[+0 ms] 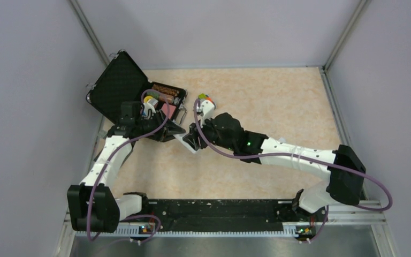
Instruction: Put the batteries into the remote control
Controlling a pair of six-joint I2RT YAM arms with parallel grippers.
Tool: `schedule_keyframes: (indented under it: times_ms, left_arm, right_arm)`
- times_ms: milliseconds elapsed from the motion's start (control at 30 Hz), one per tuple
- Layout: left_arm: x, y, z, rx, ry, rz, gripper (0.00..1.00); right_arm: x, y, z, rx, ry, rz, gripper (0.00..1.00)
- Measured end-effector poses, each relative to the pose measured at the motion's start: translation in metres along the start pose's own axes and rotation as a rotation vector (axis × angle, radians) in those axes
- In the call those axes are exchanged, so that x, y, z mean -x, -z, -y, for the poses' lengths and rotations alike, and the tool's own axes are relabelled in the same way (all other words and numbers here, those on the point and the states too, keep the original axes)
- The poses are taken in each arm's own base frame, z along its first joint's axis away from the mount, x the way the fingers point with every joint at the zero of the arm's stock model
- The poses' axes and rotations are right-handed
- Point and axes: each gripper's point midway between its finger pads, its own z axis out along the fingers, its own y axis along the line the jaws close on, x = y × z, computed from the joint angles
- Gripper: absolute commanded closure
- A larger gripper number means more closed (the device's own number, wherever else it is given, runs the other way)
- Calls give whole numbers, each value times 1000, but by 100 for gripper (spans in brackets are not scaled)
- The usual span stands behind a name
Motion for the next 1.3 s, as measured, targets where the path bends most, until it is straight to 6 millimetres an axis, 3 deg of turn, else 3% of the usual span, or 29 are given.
schedule_keyframes:
  times_ms: [367,533,633,767,867,1067,1300]
  left_arm:
    - [7,-1,7,-26,-33,27,100]
    - [15,2,21,-65,-56,69,100]
    - [20,6,32,-96,-75,108,100]
    - [28,8,44,-131,-84,145,100]
    - [32,9,50,-146,-80,162,100]
    - [35,9,51,-144,-60,178,100]
    - [37,9,51,-146,-56,185,100]
  right_arm:
    - [26,13,1,-46,-92,54,4]
    - [38,21,29,-190,-265,36,1]
    - [47,29,64,-286,-441,42,1]
    - [42,39,93,-359,-650,30,1]
    - [40,38,86,-331,-778,12,1]
    - [44,33,50,-171,-1039,-46,1]
    - [12,20,38,-140,-1232,-157,1]
